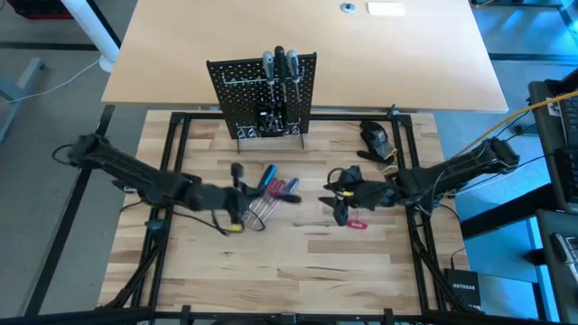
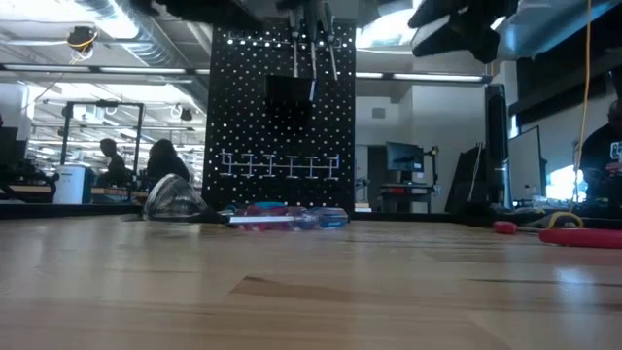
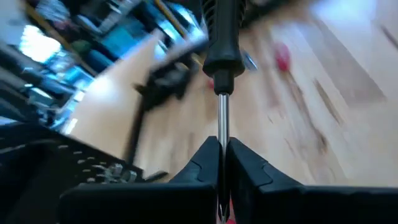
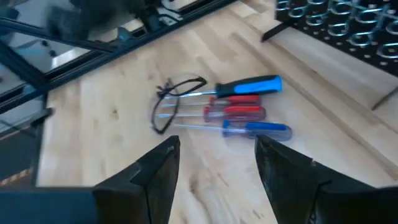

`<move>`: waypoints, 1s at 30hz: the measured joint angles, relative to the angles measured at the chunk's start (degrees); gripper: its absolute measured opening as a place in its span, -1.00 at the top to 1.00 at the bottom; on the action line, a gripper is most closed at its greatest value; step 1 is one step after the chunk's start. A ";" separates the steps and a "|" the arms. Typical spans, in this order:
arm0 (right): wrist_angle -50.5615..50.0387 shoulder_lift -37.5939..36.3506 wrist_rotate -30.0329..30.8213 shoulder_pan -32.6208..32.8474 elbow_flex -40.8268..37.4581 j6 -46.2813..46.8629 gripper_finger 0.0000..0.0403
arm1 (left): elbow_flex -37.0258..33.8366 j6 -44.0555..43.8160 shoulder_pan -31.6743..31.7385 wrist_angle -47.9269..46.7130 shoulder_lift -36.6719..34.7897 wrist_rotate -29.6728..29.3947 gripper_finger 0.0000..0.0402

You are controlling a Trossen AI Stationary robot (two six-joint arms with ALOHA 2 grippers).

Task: Hang tools onto peg board
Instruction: Hang the black screwdriver on the peg board

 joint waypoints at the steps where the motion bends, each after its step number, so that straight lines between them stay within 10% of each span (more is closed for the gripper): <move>1: 0.64 0.31 0.61 0.00 -0.66 0.05 -0.04 | -1.51 -0.24 0.64 2.85 -2.43 0.04 0.98; 11: 14.32 7.65 7.26 -0.15 -6.60 -0.12 -0.04 | -13.68 -1.49 11.17 31.12 -15.54 3.34 0.98; 30: 25.59 22.56 16.33 -0.15 -6.81 2.13 -0.04 | -23.88 -7.04 35.20 64.01 -12.46 16.48 0.98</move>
